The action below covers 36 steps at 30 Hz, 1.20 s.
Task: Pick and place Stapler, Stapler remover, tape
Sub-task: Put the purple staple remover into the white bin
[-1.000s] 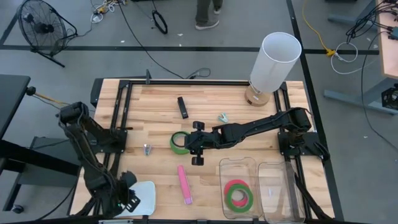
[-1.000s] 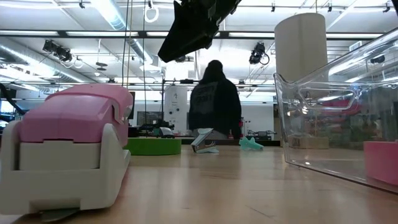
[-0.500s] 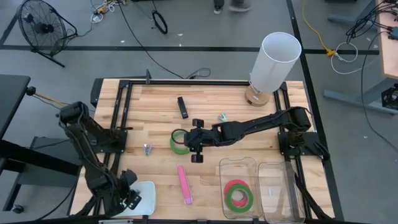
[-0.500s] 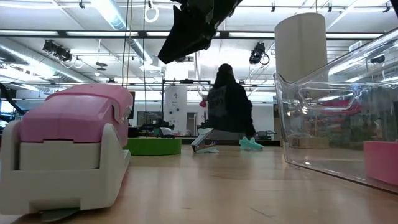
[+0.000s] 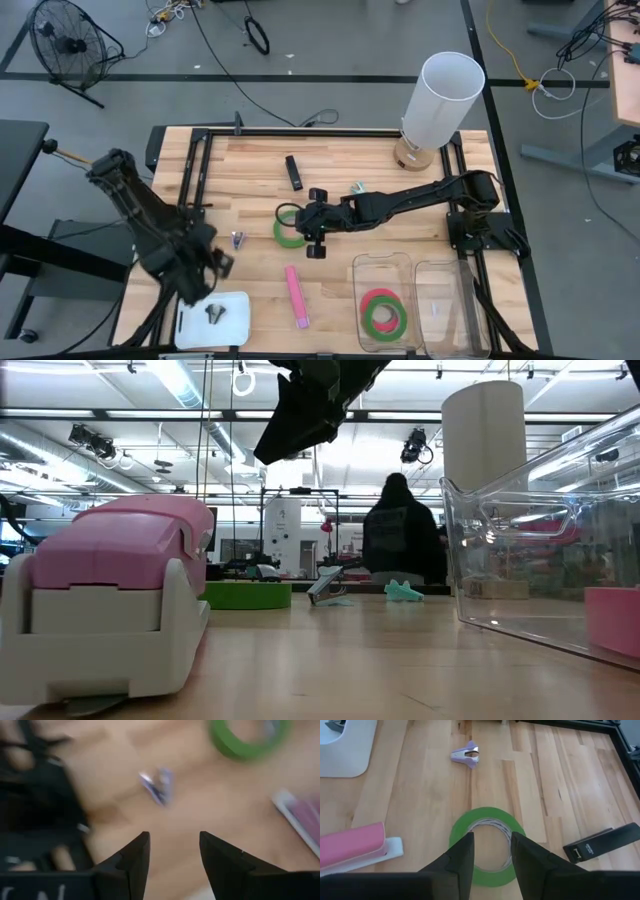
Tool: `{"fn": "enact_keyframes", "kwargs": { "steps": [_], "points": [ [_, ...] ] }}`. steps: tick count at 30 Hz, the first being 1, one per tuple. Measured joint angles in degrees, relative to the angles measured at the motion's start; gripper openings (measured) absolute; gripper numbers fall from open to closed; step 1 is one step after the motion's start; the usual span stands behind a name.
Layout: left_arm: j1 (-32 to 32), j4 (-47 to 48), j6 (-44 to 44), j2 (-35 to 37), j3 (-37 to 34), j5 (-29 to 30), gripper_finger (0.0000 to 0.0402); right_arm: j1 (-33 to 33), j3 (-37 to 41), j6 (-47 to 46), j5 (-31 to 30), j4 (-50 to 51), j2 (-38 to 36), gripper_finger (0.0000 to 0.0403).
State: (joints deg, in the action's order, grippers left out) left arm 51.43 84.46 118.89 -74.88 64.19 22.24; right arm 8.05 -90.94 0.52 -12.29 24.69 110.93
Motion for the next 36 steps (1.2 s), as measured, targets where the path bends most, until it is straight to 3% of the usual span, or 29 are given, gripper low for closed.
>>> {"fn": "enact_keyframes", "kwargs": {
  "steps": [4,12,26,36],
  "points": [
    [-5.5,2.1,0.6,0.6,-2.1,-0.3,0.0167,0.0,0.0,0.7,0.0,-0.8,0.0,0.0127],
    [-15.1,-6.4,-3.1,1.4,-10.5,-5.7,0.0165,0.0,0.0,1.9,0.0,-2.1,0.0,0.0127],
    [-26.3,-23.2,-13.5,1.5,-22.4,-7.5,0.0165,0.0,0.0,3.3,-0.1,-2.9,0.0,0.0127],
    [-30.7,-36.2,-16.5,1.5,-29.8,-8.8,0.0165,0.0,0.0,4.5,-0.1,-5.2,0.0,0.0127]
  ]
}}
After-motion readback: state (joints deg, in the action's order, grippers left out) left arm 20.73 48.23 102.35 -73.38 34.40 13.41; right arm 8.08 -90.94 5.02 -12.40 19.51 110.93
